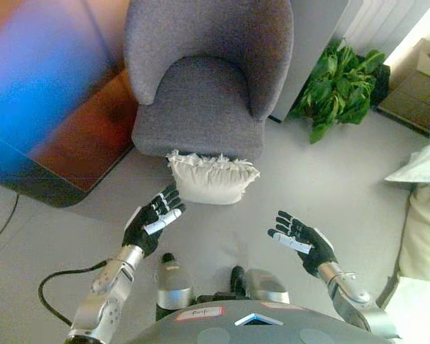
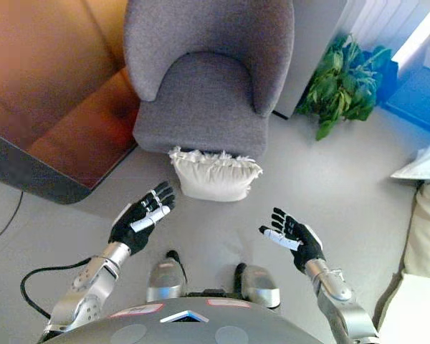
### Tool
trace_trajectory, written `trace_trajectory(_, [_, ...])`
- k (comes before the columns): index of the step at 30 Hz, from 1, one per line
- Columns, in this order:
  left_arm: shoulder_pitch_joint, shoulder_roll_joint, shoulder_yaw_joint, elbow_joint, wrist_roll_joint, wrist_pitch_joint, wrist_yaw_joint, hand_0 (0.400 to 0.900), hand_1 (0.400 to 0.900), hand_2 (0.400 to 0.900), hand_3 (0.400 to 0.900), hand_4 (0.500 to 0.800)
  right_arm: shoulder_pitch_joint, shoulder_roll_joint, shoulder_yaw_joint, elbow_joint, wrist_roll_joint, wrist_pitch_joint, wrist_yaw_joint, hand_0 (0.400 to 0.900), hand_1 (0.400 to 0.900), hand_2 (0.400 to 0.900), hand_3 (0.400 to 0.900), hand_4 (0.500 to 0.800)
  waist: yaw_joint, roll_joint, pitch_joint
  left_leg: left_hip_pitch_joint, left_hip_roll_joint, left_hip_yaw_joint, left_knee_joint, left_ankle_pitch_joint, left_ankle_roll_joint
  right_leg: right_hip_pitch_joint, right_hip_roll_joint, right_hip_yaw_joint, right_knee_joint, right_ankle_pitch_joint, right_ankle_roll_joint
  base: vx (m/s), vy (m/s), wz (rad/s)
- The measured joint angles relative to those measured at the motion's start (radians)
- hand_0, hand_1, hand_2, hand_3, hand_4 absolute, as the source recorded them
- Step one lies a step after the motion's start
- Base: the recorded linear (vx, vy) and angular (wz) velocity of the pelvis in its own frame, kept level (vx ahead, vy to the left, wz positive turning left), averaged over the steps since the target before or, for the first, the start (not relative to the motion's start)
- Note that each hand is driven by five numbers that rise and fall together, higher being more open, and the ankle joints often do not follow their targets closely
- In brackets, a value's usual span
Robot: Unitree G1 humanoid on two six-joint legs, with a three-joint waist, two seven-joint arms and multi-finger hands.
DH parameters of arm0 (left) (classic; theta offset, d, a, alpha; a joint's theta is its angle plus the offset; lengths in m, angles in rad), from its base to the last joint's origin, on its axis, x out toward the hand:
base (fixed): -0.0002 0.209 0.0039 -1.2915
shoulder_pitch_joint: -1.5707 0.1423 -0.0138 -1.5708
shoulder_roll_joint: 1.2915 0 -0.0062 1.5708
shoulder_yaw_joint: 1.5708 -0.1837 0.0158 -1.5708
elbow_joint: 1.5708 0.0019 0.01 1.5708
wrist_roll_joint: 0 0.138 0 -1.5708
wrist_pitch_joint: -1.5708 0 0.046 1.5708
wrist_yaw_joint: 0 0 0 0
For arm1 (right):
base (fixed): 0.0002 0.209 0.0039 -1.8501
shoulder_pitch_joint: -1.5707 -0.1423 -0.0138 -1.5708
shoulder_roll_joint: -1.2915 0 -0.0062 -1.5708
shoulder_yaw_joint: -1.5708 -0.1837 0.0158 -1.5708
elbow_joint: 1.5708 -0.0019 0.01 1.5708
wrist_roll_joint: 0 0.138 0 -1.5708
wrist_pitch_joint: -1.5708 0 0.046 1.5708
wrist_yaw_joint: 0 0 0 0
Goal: Pick up the pillow and put it on the sofa.
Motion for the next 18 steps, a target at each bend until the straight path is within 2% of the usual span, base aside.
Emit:
trace_trajectory(1, [-0.001,-0.006,-0.002,0.0,0.0,0.0,0.001,0.9,0.9,0.9,0.9,0.8,-0.003,0.0,-0.014,0.0,0.0,0.0,0.0,0.9,0.9,0.9,0.9,0.8,-0.004,0.01,0.0,-0.018,0.002,0.01,-0.026,0.008,0.01,0.02,0.001,0.004,-0.025,0.007,0.0,0.37,0.159,-0.11])
trace_trajectory(3, [-0.002,-0.016,-0.002,0.0,0.0,-0.001,0.002,0.9,0.9,0.9,0.9,0.8,-0.014,0.001,-0.033,0.0,0.001,0.001,0.002,0.9,0.9,0.9,0.9,0.8,-0.002,0.027,0.003,-0.027,0.004,0.01,-0.044,0.013,0.015,0.071,-0.001,0.011,-0.071,0.003,0.023,0.36,0.194,-0.07])
trace_trajectory(4, [-0.003,-0.015,-0.001,-0.001,0.0,-0.002,0.003,0.9,0.9,0.9,0.9,0.8,-0.02,0.0,-0.033,-0.001,0.002,0.002,0.003,0.9,0.9,0.9,0.9,0.8,0.004,0.032,-0.003,-0.019,0.003,0.01,-0.051,0.024,0.038,0.08,-0.007,0.016,-0.072,-0.01,0.039,0.31,0.179,0.02])
trace_trajectory(6, [-0.015,-0.002,0.002,-0.004,0.0,-0.003,0.004,0.9,0.9,0.9,0.9,0.8,-0.027,0.01,-0.029,-0.02,0.001,0.005,0.018,0.9,0.9,0.9,0.9,0.8,0.037,0.003,-0.015,0.0,-0.021,0.065,-0.03,0.098,0.102,0.077,-0.073,-0.008,-0.066,-0.026,0.066,0.3,0.191,0.01])
trace_trajectory(7, [-0.027,0.018,0.006,-0.005,0.0,-0.003,0.003,0.9,0.9,0.9,0.9,0.8,-0.032,0.027,-0.024,-0.038,0.001,0.005,0.024,0.9,0.9,0.9,0.9,0.8,0.049,-0.028,-0.014,0.004,-0.043,0.089,-0.018,0.079,0.116,0.078,-0.109,-0.034,-0.066,-0.02,0.077,0.31,0.21,0.0])
trace_trajectory(8, [-0.04,0.045,0.008,-0.005,0.0,-0.003,0.003,0.9,0.9,0.9,0.9,0.8,-0.031,0.037,-0.009,-0.066,0.002,0.004,0.024,0.9,0.9,0.9,0.9,0.8,0.048,-0.056,-0.018,0.004,-0.068,0.106,-0.002,0.074,0.124,0.079,-0.142,-0.087,-0.061,-0.005,0.098,0.29,0.199,0.01])
trace_trajectory(9, [-0.058,0.062,0.008,-0.005,0.0,-0.002,0.002,0.9,0.9,0.9,0.9,0.8,-0.031,0.043,0.0,-0.088,0.002,0.004,0.023,0.9,0.9,0.9,0.9,0.8,0.044,-0.069,-0.019,0.004,-0.082,0.104,0.013,0.052,0.131,0.084,-0.159,-0.122,-0.059,0.011,0.115,0.31,0.221,0.03])
trace_trajectory(12, [-0.115,0.069,0.015,-0.009,0.0,-0.003,0.001,0.9,0.9,0.9,0.9,0.8,-0.054,0.066,0.014,-0.098,0.002,0.007,0.015,0.9,0.9,0.9,0.9,0.8,0.046,-0.071,-0.023,0.01,-0.107,0.078,0.053,-0.005,0.132,0.095,-0.184,-0.157,-0.047,0.049,0.148,0.27,0.265,0.08])
trace_trajectory(14, [-0.138,0.068,0.013,-0.007,0.0,-0.002,-0.014,0.9,0.9,0.9,0.9,0.8,-0.069,0.07,0.012,-0.098,0.001,0.013,0.007,0.9,0.9,0.9,0.9,0.8,0.046,-0.067,-0.025,0.017,-0.127,0.08,0.059,-0.031,0.14,0.07,-0.209,-0.169,0.017,0.051,0.15,0.26,0.358,0.28])
trace_trajectory(16, [-0.15,0.058,0.012,-0.004,0.001,-0.002,-0.034,0.9,0.9,0.9,0.9,0.8,-0.073,0.07,0.008,-0.099,-0.004,0.013,-0.012,0.9,0.9,0.9,0.9,0.8,0.043,-0.055,-0.032,0.028,-0.159,0.066,0.041,-0.057,0.157,0.011,-0.249,-0.156,0.16,0.055,0.157,0.25,0.293,0.25])
trace_trajectory(17, [-0.144,0.057,0.008,-0.005,0.002,0.0,-0.037,0.9,0.9,0.9,0.9,0.8,-0.074,0.07,0.01,-0.101,-0.007,0.013,-0.023,0.9,0.9,0.9,0.9,0.8,0.036,-0.045,-0.038,0.035,-0.169,0.06,0.027,-0.062,0.173,-0.048,-0.28,-0.152,0.28,0.077,0.176,0.23,0.162,0.13])
trace_trajectory(18, [-0.135,0.058,0.005,-0.005,0.002,0.0,-0.036,0.9,0.9,0.9,0.9,0.8,-0.072,0.07,0.016,-0.101,-0.017,0.013,-0.03,0.9,0.9,0.9,0.9,0.8,0.021,-0.034,-0.045,0.048,-0.18,0.05,0.009,-0.057,0.183,-0.076,-0.301,-0.161,0.351,0.112,0.161,0.23,0.059,0.17])
